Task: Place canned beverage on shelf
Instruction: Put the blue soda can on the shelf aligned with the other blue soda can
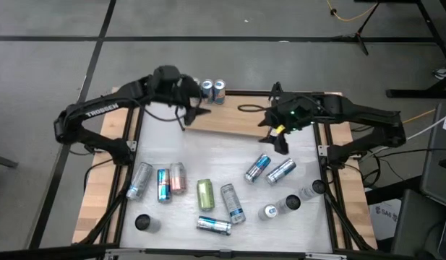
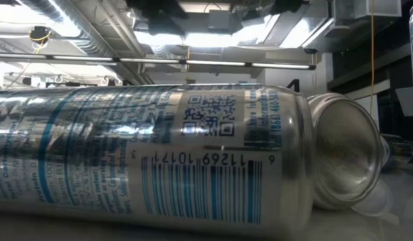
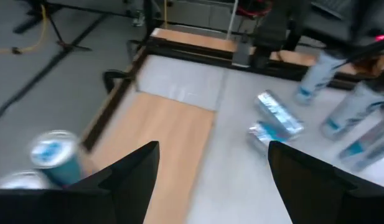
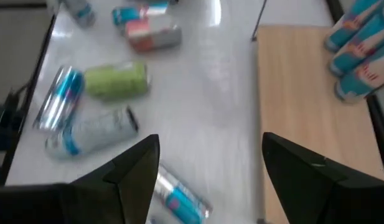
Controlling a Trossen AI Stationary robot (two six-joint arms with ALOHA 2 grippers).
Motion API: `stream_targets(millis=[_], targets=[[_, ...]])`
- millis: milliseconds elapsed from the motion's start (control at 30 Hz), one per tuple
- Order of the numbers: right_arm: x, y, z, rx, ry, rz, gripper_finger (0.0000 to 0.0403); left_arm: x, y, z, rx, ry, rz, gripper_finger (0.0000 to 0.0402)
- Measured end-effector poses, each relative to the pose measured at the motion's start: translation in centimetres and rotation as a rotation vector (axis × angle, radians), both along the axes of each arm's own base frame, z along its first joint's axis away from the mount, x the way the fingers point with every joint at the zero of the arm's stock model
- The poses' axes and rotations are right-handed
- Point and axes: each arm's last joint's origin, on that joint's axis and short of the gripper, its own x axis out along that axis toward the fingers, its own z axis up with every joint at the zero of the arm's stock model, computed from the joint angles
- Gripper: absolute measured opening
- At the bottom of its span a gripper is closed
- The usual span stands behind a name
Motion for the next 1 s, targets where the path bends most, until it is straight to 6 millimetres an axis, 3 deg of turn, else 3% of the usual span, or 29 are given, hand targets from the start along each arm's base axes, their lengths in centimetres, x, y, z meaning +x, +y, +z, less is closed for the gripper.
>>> stream_targets(millis=[300, 567, 733, 1000], targets=[[-3.8, 0.8, -0.5, 0.095, -0.02, 0.132, 0.0271, 2.2, -7.5, 0.0, -0.078, -0.028, 0.144, 0.0291], [-4.0, 0.9, -2.4, 0.135, 0.031, 0.168, 0.0271, 1.9, -13.8, -0.1, -0.225, -0.075, 0.23, 0.0291], [-3.6, 1.0, -3.5, 0.16, 0.036, 0.186, 0.0271, 1.2, -16.3, -0.4, -0.309, -0.071, 0.255, 0.0291], [-2.8, 0.9, -3.3, 0.221, -0.023, 0.121, 0.0271, -0.2, -18.1, -1.7, -0.459, 0.063, 0.31, 0.0291]])
